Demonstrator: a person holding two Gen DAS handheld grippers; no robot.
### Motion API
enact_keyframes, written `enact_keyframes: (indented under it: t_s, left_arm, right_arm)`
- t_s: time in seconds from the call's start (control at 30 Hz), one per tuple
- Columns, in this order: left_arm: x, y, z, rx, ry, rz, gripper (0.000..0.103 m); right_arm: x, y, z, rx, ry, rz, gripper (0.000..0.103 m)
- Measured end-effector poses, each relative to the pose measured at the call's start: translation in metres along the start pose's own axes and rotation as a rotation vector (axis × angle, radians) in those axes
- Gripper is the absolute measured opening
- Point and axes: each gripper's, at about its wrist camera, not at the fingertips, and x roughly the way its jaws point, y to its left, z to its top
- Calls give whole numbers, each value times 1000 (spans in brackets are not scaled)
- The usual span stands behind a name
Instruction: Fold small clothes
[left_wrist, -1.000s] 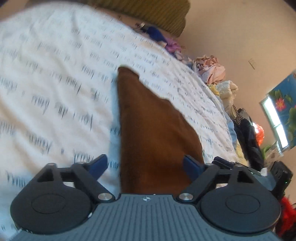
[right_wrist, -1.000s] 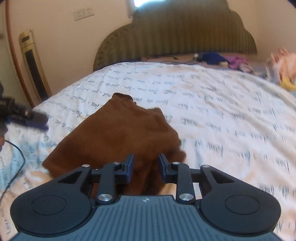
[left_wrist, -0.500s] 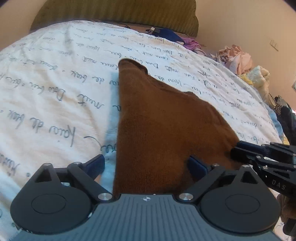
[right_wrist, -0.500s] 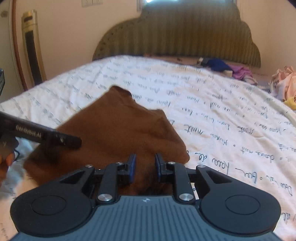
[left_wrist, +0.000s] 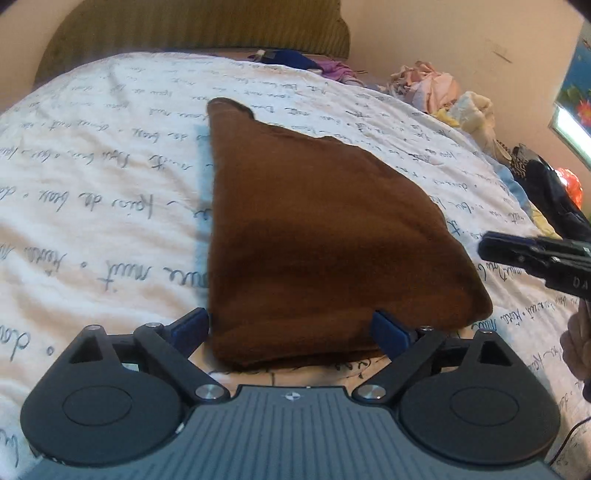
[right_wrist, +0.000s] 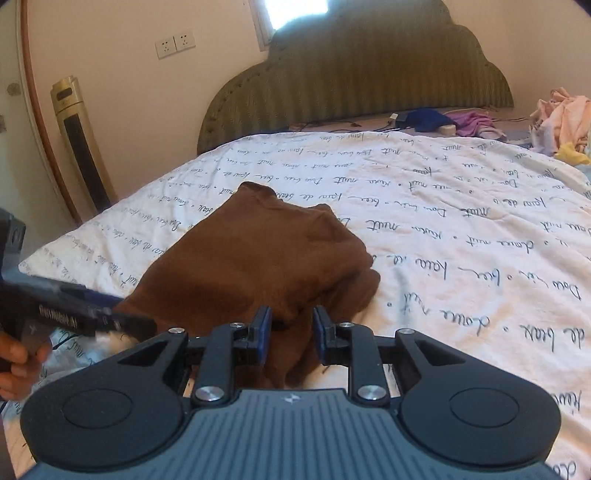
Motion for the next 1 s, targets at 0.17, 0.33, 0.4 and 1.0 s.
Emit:
enact_keyframes:
  t_s: [0.17, 0.33, 0.4, 1.0]
  left_arm:
    - [-21, -15, 19, 5, -118, -98, 97]
    - [22, -34, 6, 87, -34, -2, 95]
    - [12, -36, 2, 114, -52, -7, 96]
    - [55, -11, 69, 28, -92, 71, 101]
  right_arm:
    - [24, 26, -22, -70, 49, 22, 23]
    - [20, 27, -22, -97, 41, -7, 23]
    - [13, 19, -9, -86, -12, -30, 23]
    - [67, 4, 22, -70, 7, -58, 25]
